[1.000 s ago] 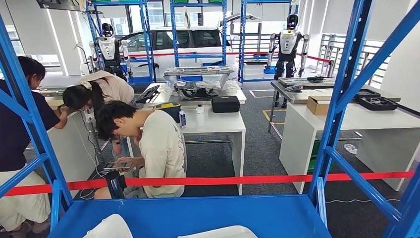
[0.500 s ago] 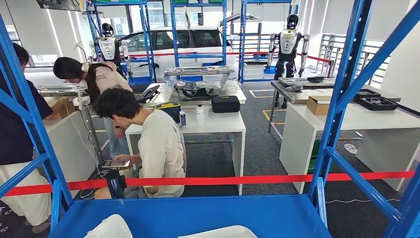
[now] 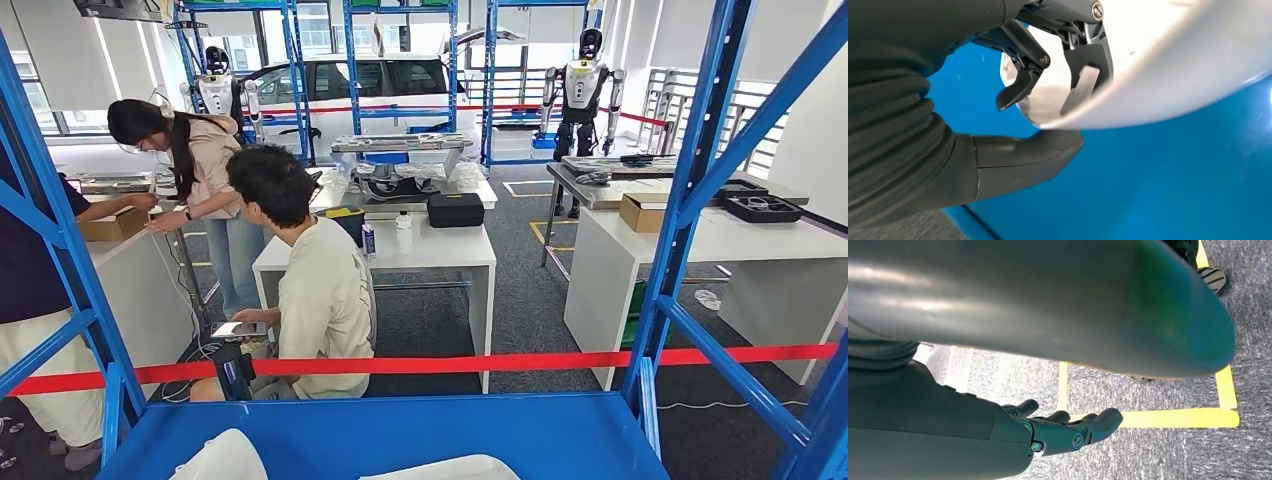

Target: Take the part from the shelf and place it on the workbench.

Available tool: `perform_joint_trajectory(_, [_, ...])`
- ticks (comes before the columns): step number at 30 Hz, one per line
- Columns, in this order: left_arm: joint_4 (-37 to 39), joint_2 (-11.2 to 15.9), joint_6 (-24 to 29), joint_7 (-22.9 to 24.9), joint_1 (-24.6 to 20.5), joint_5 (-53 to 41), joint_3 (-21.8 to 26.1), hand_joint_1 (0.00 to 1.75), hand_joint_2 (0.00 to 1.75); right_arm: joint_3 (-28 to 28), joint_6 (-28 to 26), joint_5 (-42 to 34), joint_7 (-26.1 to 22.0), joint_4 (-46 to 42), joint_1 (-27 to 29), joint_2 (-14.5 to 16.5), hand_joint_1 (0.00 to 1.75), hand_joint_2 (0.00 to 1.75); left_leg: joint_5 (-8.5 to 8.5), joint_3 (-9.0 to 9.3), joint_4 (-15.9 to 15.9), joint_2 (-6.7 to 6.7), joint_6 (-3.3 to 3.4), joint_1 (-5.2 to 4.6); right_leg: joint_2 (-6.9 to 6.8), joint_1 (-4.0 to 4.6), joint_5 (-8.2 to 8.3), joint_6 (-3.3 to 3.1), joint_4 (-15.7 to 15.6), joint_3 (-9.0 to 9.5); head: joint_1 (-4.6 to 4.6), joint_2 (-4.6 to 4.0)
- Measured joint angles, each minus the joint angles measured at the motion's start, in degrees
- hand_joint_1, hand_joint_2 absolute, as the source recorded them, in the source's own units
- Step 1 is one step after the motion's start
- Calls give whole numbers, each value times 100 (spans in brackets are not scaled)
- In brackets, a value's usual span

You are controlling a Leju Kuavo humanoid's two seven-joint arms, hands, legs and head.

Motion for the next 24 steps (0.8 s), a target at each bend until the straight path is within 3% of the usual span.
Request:
perform_joint_trajectory(5, [-929, 269, 223, 189, -131, 92, 595, 175, 175, -4, 0, -3, -64, 0, 14, -18, 0, 0, 8, -16, 1, 5, -4, 2, 9, 4, 6, 0, 2, -17, 0, 0])
perform_joint_trajectory(10, [-1881, 602, -67, 128, -234, 192, 1370, 175, 175, -5, 0, 19, -95, 0, 26, -23, 0, 0, 5, -18, 0, 6, -6, 2, 12, 4, 4, 1, 2, -18, 0, 0])
perform_joint_trajectory(15, [-2471, 859, -200, -81, -175, 124, 1717, 175, 175, -5, 0, 24, -95, 0, 21, -23, 0, 0, 2, -19, 0, 6, -4, 5, 9, 7, -1, -2, 1, -20, 0, 0])
perform_joint_trajectory(19, [-2803, 835, -20, -326, -142, -57, 1854, 175, 175, -21, 0, -13, -109, 0, 14, -23, 0, 0, 1, -19, 0, 4, -3, 5, 7, 3, -2, 0, 0, -23, 0, 0])
perform_joint_trajectory(24, [-3092, 558, 270, -600, 11, -134, 1935, 175, 175, -98, 0, -66, -150, 0, 11, -23, 0, 0, 1, -20, 3, 5, -2, 2, 8, -3, 2, 4, -1, -21, -1, 0])
